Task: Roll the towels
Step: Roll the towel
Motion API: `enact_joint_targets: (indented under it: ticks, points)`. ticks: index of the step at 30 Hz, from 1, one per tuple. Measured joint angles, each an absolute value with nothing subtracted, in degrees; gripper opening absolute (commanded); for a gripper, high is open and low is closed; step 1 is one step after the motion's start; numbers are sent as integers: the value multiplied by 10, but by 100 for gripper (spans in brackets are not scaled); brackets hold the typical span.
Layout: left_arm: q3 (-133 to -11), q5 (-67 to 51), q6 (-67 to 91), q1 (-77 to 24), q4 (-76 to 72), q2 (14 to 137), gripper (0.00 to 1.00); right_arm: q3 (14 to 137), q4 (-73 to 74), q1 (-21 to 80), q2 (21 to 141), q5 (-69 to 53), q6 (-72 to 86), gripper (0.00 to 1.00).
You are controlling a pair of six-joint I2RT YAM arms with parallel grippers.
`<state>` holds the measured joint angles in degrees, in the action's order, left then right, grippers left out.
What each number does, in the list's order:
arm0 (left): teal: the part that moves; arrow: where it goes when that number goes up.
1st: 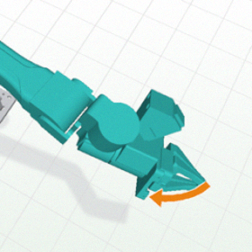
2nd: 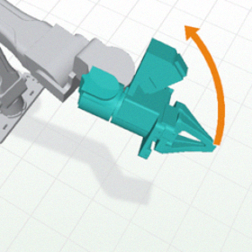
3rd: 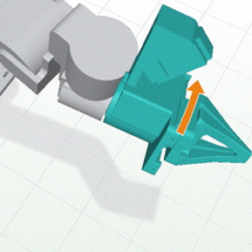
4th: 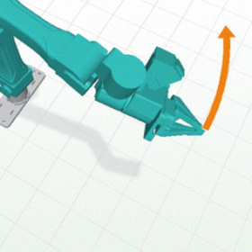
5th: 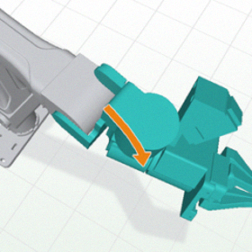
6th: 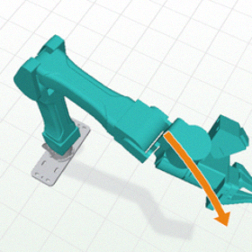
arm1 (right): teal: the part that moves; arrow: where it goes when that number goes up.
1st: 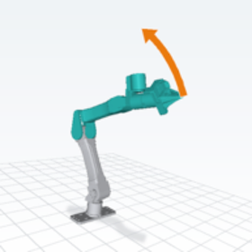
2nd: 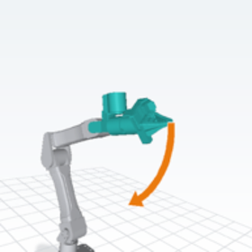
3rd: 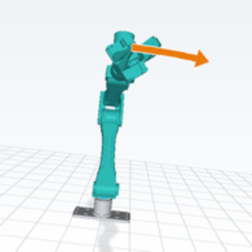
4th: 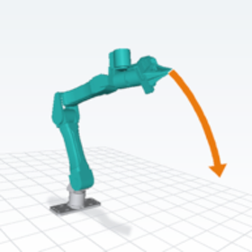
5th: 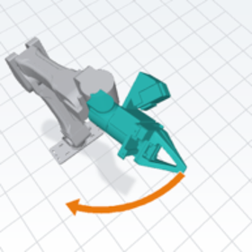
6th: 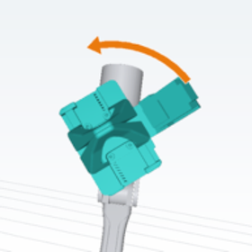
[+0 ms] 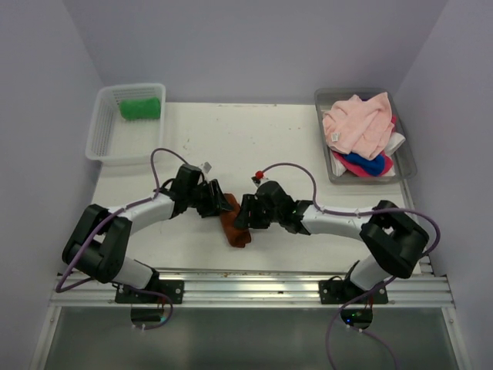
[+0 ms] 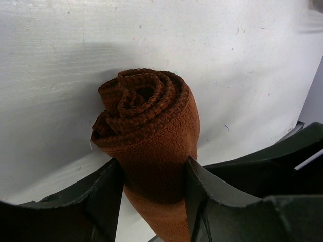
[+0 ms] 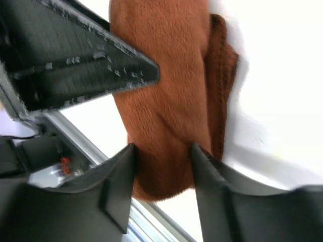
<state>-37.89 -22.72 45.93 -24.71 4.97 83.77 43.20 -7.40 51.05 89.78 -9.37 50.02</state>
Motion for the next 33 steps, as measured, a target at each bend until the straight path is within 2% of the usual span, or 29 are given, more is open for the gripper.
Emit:
enact_joint_targets:
  ticks: [4,9,16,25,28,33]
  points:
    - [-387,-218,460,-249,66,835,48,481,52,557,858,15,464,60]
    - [-389,-208,463,-249,81,829,47,611,190,677,860,211,399,63]
    - [-399,-201,465,-249,100,828,46,755,284,824,976,449,280,68]
    - [-401,-195,465,-249,109,828,46,781,318,862,1110,545,187,67]
    - [-401,-195,465,-249,109,828,46,782,317,858,1134,550,177,63]
    - [-402,-192,465,-251,112,828,48,772,308,843,1148,543,176,40]
